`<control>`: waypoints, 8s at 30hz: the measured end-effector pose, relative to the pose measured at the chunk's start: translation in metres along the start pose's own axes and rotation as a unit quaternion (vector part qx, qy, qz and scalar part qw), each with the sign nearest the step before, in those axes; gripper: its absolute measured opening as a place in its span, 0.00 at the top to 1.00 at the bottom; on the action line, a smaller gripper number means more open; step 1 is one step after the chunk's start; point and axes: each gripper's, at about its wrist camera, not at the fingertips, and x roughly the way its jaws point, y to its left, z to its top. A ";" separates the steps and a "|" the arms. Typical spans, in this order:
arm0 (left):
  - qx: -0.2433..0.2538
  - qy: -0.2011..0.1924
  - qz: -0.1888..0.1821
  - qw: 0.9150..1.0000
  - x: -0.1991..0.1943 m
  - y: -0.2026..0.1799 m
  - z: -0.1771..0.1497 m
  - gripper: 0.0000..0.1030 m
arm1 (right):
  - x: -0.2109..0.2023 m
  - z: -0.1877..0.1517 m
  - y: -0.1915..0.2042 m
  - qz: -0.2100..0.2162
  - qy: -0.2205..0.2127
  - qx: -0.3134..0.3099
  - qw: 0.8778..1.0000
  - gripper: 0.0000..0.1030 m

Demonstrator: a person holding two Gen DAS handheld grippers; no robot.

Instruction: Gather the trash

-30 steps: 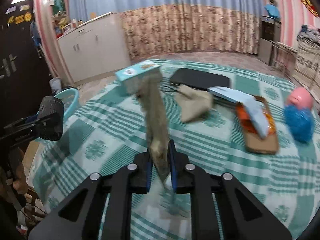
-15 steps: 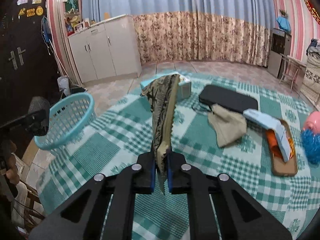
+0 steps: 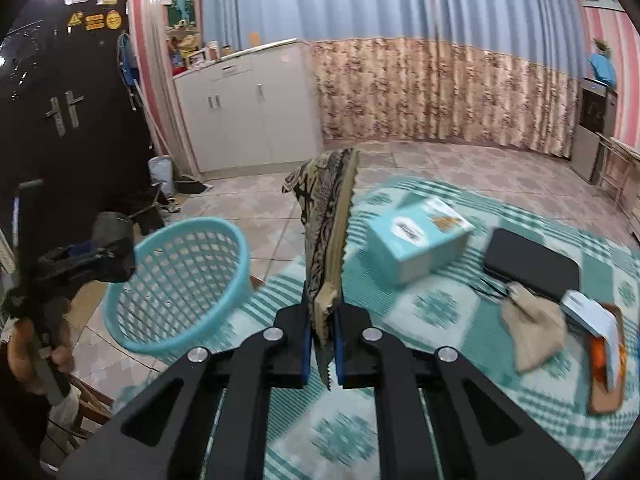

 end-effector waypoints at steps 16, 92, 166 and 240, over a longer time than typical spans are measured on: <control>0.000 0.019 0.017 1.000 0.037 0.024 0.009 0.13 | 0.052 0.010 0.056 0.057 0.035 -0.016 0.998 0.92; 0.122 0.065 -0.162 0.977 -0.018 -0.346 -0.073 0.05 | -0.113 -0.109 -0.367 -0.292 0.030 0.148 0.944 0.65; 0.024 0.039 -0.018 0.999 0.021 0.007 -0.007 0.23 | 0.008 -0.033 -0.007 -0.035 0.038 -0.017 0.999 0.72; 0.122 0.025 -0.102 0.987 -0.034 -0.201 -0.062 0.05 | -0.038 -0.058 -0.264 -0.234 0.084 0.037 0.968 0.08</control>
